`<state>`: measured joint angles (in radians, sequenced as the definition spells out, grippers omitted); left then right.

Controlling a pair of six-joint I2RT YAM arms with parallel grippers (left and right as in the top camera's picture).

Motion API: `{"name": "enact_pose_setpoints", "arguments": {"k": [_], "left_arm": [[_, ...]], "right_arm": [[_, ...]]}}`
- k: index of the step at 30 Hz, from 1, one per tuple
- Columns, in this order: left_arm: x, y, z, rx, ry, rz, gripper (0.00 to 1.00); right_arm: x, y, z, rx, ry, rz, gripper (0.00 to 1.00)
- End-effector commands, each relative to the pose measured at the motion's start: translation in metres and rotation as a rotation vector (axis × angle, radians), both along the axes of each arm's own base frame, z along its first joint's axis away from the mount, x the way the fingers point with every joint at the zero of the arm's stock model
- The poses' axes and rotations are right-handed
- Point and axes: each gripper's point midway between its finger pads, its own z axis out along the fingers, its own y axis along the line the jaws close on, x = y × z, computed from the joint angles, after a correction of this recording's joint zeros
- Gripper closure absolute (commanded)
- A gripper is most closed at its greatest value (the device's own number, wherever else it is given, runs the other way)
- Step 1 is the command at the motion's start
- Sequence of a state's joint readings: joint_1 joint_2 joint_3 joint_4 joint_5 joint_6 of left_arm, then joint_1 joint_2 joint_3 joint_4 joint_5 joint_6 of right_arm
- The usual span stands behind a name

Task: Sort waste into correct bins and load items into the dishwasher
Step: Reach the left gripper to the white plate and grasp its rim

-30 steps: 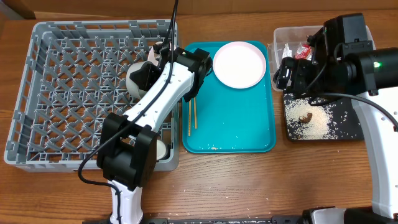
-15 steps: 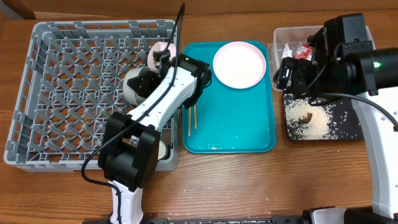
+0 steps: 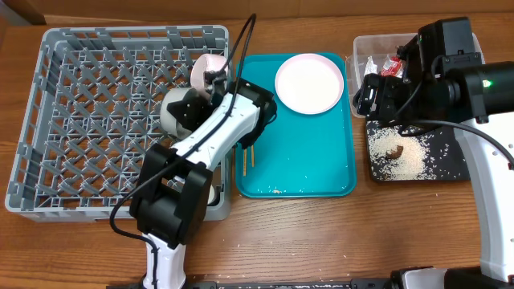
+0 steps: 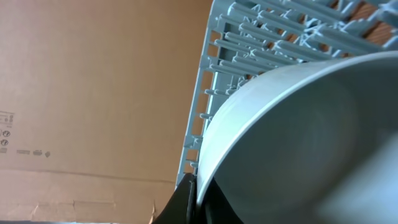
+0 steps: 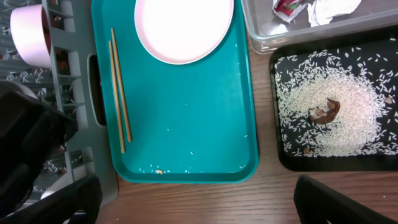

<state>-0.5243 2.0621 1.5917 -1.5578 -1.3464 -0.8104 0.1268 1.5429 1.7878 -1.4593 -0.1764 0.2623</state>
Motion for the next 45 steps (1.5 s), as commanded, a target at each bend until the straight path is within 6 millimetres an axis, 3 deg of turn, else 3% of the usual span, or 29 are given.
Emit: {"name": "enact_pose_setpoints", "arguments": {"k": [1,3,5,9,17,20,23,27,30,38,45], "left_arm": [[-0.009,-0.010,-0.018,-0.051,0.039,0.008,0.93],[-0.012,-0.014,-0.021,-0.066,0.051,0.009,0.90],[-0.015,-0.017,-0.025,-0.087,0.066,0.014,0.77],[-0.021,-0.020,-0.034,-0.128,0.116,0.032,0.61],[-0.034,-0.033,-0.053,-0.315,0.170,0.116,0.47],[-0.035,-0.046,-0.059,-0.426,0.200,0.135,0.42],[-0.029,-0.087,-0.078,-0.654,0.371,0.051,0.37],[-0.022,-0.115,-0.082,-0.796,0.447,-0.026,0.34],[-0.014,-0.132,-0.074,-0.891,0.462,-0.076,0.32],[0.024,-0.196,-0.021,-1.268,0.403,-0.285,0.18],[0.059,-0.234,-0.010,-1.473,0.278,-0.398,0.25]], "right_arm": [[0.000,0.000,0.008,-0.001,-0.028,0.000,0.00],[0.000,0.000,0.008,-0.001,-0.028,0.000,0.00],[0.000,0.000,0.008,-0.001,-0.028,0.000,0.00],[0.000,0.000,0.008,-0.001,-0.028,0.000,0.00],[0.000,0.000,0.008,-0.001,-0.028,0.000,0.00],[0.000,0.000,0.008,-0.001,-0.028,0.000,0.00],[0.000,0.000,0.008,-0.001,-0.029,0.001,0.00],[0.000,0.000,0.008,-0.001,-0.028,0.000,0.00],[0.000,0.000,0.008,-0.001,-0.028,0.000,0.00],[0.000,0.000,0.008,-0.001,-0.028,0.000,0.00],[0.000,0.000,0.008,-0.001,-0.028,0.000,0.00]]}}
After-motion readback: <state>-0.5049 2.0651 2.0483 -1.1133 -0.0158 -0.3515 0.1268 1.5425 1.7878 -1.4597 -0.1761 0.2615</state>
